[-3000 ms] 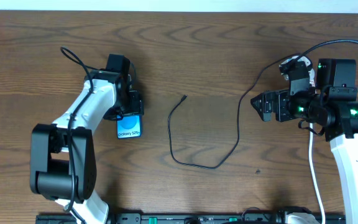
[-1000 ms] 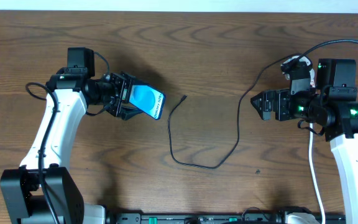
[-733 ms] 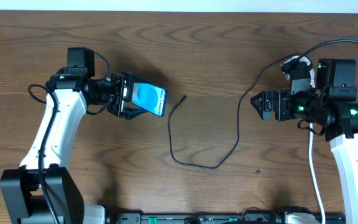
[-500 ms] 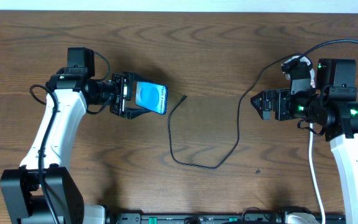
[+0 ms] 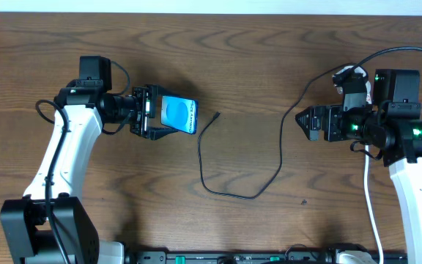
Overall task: Plug charger to phone and switch on socket
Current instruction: 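Lift the phone with the left gripper and tilt it upright, then reach the right gripper to the phone's top edge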
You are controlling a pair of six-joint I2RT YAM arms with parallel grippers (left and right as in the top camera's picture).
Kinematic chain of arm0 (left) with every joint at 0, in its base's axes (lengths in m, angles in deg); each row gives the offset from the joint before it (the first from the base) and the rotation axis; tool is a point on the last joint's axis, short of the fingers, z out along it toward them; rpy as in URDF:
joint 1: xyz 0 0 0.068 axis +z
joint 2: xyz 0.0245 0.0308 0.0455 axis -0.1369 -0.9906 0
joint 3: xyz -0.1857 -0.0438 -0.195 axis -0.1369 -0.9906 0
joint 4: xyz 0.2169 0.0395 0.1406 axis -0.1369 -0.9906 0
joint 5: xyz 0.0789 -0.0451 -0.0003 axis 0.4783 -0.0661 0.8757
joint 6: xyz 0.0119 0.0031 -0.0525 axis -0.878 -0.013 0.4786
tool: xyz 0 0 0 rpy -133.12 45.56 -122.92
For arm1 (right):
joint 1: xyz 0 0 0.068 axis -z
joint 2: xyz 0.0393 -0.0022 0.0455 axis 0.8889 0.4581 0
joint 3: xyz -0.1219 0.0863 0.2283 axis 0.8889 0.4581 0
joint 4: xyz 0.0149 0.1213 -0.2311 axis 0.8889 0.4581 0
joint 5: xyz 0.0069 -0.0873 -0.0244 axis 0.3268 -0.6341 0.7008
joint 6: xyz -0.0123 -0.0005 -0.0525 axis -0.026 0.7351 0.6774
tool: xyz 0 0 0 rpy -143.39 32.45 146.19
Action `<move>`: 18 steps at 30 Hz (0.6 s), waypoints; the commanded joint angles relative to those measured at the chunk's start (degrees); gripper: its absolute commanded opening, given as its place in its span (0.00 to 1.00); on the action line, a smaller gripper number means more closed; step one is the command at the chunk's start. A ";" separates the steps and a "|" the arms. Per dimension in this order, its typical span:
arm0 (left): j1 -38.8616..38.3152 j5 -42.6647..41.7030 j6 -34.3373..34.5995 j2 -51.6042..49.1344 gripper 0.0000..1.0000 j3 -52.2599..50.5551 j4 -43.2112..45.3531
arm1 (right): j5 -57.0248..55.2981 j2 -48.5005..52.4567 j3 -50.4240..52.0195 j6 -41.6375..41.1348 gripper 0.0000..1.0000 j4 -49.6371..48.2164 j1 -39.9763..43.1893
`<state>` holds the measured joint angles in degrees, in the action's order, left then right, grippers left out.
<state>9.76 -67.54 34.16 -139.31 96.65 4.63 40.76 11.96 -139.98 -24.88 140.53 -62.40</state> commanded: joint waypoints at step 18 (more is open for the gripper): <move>0.35 3.96 0.74 1.31 0.70 1.75 0.11 | 9.62 0.20 3.56 -9.90 0.91 -9.68 -3.08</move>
<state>9.76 -65.55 34.16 -139.31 96.65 4.63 47.05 11.96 -138.60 -28.70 133.49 -63.14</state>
